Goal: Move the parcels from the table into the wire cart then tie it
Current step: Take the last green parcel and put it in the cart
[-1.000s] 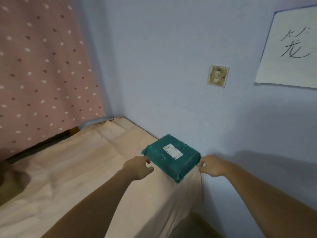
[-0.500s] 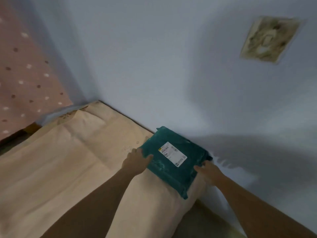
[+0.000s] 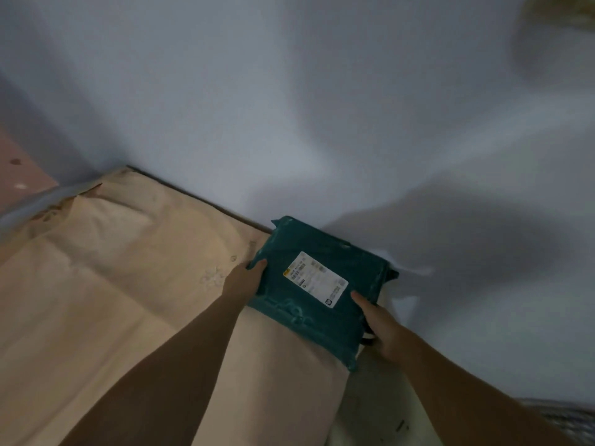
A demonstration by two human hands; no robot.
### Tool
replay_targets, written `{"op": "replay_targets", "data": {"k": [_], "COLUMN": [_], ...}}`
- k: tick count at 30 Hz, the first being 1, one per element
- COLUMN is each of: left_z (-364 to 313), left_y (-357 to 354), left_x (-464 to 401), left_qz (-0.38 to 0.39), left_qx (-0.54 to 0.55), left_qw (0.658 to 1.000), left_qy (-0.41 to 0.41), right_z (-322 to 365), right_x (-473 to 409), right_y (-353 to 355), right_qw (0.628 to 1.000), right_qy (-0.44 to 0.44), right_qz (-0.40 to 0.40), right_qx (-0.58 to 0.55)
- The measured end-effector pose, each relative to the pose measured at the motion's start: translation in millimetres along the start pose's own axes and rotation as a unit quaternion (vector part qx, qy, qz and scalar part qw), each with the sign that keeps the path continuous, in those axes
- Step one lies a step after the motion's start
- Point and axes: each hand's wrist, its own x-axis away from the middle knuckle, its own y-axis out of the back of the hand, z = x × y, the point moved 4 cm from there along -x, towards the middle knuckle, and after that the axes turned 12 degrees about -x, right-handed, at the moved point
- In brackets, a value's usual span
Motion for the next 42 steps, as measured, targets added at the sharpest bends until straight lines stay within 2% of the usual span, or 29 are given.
{"op": "replay_targets", "data": {"k": [6, 11, 16, 18, 20, 23, 25, 31, 35, 42], "left_z": [-4, -6, -15, -26, -37, -55, -68, -119, -158, -193], "left_y": [2, 16, 22, 20, 17, 3, -7, -49, -75, -128], "left_x": [31, 95, 175, 207, 236, 281, 310, 375, 418, 523], "left_qz": [-0.004, -0.027, -0.042, -0.003, 0.067, 0.244, 0.311, 0.351, 0.375, 0.476], "left_qx": [0.003, 0.003, 0.026, 0.143, 0.246, 0.283, 0.275, 0.266, 0.231, 0.150], "left_qw": [1.000, 0.999, 0.998, 0.989, 0.966, 0.924, 0.905, 0.886, 0.877, 0.824], "left_qy": [-0.005, -0.030, -0.049, -0.044, -0.050, -0.084, -0.098, -0.146, -0.193, -0.268], "right_z": [-14, -25, -15, -9, -3, -1, -5, -25, -55, -157], "right_x": [19, 58, 114, 137, 164, 210, 241, 329, 386, 491], "right_y": [2, 21, 63, 88, 118, 167, 198, 279, 330, 400], "right_qw": [0.996, 0.978, 0.977, 0.980, 0.982, 0.983, 0.982, 0.965, 0.953, 0.911], "right_qy": [0.003, 0.047, 0.078, 0.094, 0.107, 0.124, 0.132, 0.201, 0.238, 0.289], "right_qz": [-0.005, 0.056, 0.078, 0.076, 0.073, 0.066, 0.065, 0.064, 0.010, -0.100], "right_qx": [-0.092, -0.196, -0.184, -0.160, -0.136, -0.121, -0.121, -0.153, -0.188, -0.276]}}
